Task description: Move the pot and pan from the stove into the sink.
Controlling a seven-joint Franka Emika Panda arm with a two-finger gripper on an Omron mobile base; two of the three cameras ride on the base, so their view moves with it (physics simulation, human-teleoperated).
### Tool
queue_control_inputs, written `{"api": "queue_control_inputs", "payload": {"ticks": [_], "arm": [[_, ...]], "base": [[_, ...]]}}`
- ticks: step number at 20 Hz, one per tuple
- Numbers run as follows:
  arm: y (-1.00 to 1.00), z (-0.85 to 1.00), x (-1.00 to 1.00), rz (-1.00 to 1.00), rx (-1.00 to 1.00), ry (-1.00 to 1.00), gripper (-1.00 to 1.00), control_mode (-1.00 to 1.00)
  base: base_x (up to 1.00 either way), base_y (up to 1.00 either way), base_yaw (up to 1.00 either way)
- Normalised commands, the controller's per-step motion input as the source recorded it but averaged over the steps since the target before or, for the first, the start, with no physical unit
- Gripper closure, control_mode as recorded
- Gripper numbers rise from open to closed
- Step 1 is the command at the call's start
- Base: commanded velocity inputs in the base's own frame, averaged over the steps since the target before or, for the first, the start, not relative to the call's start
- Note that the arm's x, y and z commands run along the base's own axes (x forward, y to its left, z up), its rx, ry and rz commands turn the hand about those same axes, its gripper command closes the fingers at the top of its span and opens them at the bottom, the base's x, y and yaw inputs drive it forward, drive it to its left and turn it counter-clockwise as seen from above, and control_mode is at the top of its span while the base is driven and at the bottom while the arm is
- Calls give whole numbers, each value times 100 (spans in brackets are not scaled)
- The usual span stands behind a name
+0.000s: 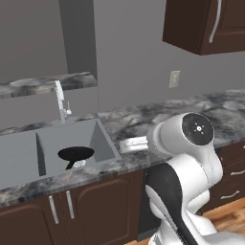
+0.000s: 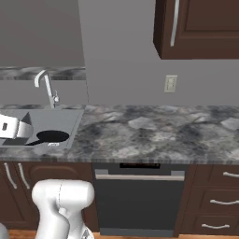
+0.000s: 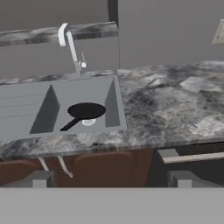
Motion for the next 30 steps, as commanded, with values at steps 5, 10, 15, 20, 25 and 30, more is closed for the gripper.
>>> {"api": "queue_control_inputs", "payload": {"ticks": [5,10,15,20,25,30], "arm": [[-12,0,-11,3,-1,-7,-100,-100],[0,0,0,0,0,0,-100,-100],[0,0,0,0,0,0,-100,-100],[0,0,0,0,0,0,-100,100],[0,0,0,0,0,0,-100,100],[0,0,0,0,0,0,-100,100]], "base": [[0,0,0],[0,0,0],[0,0,0],[-21,-1,0],[-74,-11,0],[-48,-5,0]]}}
